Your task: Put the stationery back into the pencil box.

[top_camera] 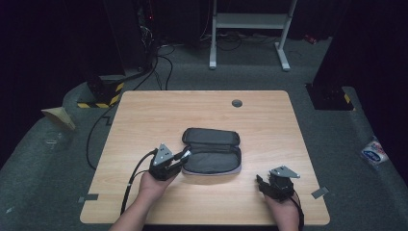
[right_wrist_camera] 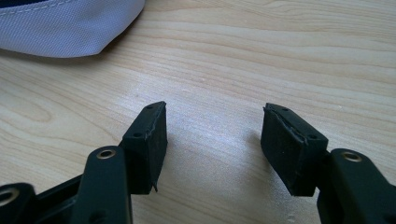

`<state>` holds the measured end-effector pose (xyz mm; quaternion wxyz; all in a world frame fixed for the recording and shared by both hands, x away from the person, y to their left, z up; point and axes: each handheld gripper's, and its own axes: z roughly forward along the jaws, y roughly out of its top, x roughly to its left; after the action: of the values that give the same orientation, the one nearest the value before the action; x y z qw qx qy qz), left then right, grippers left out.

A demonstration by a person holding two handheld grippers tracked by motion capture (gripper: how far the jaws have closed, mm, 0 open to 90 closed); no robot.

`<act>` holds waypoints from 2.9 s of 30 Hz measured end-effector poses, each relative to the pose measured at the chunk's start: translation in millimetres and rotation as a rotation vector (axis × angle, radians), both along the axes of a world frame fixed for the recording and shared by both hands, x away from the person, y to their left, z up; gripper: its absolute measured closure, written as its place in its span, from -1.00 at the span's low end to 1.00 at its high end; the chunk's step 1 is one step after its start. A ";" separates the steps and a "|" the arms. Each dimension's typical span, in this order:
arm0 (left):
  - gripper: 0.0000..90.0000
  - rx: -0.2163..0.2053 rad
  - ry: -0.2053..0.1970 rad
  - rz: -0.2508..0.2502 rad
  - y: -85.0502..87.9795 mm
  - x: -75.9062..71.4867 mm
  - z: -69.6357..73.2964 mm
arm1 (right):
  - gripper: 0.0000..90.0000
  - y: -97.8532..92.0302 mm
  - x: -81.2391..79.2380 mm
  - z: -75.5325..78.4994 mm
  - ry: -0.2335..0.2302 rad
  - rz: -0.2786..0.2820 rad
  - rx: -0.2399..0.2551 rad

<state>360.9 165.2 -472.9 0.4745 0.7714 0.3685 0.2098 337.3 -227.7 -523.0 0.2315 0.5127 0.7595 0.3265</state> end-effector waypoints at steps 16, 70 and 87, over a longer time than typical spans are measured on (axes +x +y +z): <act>0.62 0.037 0.056 0.021 -22.8 22.2 2.2 | -0.09 0.3 -0.3 0.1 0.001 0.010 0.000; 0.12 0.072 0.108 0.049 -11.8 29.9 0.0 | -0.10 0.5 -1.1 0.0 0.001 0.007 0.001; -0.84 0.034 0.157 0.096 42.9 31.8 -4.8 | -0.10 0.6 -1.8 0.0 0.001 0.002 0.000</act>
<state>392.7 208.1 -477.6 0.4205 0.7747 0.4375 0.1777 335.5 -227.2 -523.1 0.2307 0.5120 0.7603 0.3265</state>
